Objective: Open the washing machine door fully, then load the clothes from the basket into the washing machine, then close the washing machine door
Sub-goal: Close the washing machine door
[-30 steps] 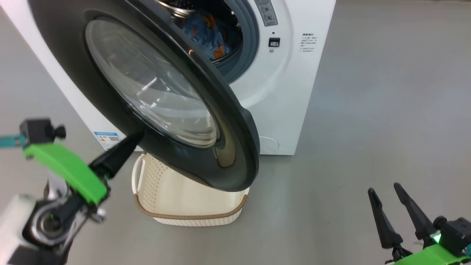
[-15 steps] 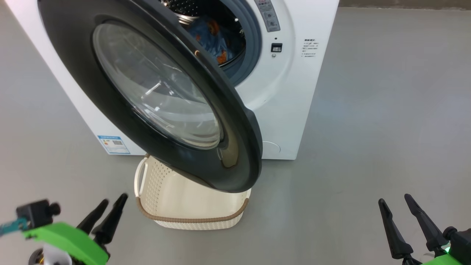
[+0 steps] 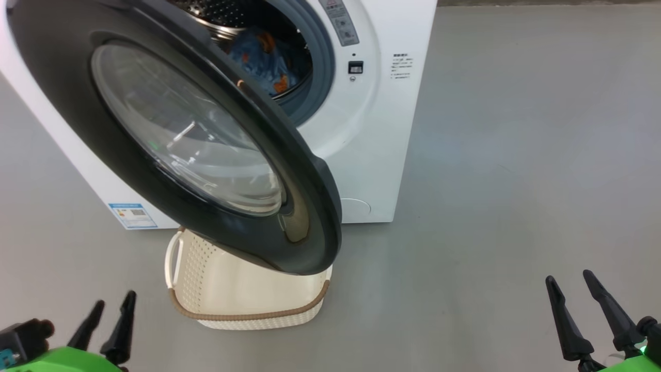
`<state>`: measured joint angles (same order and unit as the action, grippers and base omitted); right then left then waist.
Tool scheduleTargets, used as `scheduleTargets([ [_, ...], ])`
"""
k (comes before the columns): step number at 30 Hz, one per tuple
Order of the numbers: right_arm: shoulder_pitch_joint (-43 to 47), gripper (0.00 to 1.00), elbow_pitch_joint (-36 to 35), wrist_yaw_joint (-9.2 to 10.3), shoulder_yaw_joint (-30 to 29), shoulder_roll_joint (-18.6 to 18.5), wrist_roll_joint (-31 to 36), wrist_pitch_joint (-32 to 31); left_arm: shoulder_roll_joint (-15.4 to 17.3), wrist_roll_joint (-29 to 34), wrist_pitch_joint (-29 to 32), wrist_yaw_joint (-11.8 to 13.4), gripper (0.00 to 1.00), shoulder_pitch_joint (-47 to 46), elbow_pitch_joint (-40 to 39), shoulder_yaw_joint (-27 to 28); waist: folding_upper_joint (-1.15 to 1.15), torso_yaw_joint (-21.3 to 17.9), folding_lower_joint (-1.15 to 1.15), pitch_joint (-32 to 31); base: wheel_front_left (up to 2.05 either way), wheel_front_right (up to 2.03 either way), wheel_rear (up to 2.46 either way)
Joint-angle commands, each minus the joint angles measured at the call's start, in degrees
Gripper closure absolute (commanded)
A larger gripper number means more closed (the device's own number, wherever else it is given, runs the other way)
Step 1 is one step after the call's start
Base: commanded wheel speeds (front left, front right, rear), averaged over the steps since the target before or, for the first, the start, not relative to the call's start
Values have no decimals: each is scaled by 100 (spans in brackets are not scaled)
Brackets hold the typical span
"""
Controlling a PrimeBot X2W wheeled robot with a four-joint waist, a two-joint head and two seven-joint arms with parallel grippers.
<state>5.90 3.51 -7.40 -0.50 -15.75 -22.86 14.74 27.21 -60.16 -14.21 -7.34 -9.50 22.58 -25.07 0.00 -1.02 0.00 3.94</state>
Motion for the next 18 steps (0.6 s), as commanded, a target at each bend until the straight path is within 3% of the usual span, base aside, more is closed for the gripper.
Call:
scheduleTargets([
  [1, 13, 0, -152, -9, 101, -156, 78, 26, 127, 220, -75, -14, 0, -50, -69, 414, 0, -49, 0, 13, 0, 0, 0],
  [7, 65, 0, -169, -9, 48, -188, 91, 26, -528, 1711, -77, -14, 0, 500, -350, 1585, 0, -185, 0, -14, 0, 0, 0],
  [9, 91, 0, -165, -9, 19, -193, 92, 26, -883, 2530, -78, -14, 0, 772, -564, 2079, 0, -222, 0, -32, 0, 0, 0],
  [18, 174, 0, -139, -9, 18, -130, 110, 26, -1926, 4435, -78, -14, 0, 1391, -1381, 2981, 0, -200, 0, -109, 0, 0, 0],
])
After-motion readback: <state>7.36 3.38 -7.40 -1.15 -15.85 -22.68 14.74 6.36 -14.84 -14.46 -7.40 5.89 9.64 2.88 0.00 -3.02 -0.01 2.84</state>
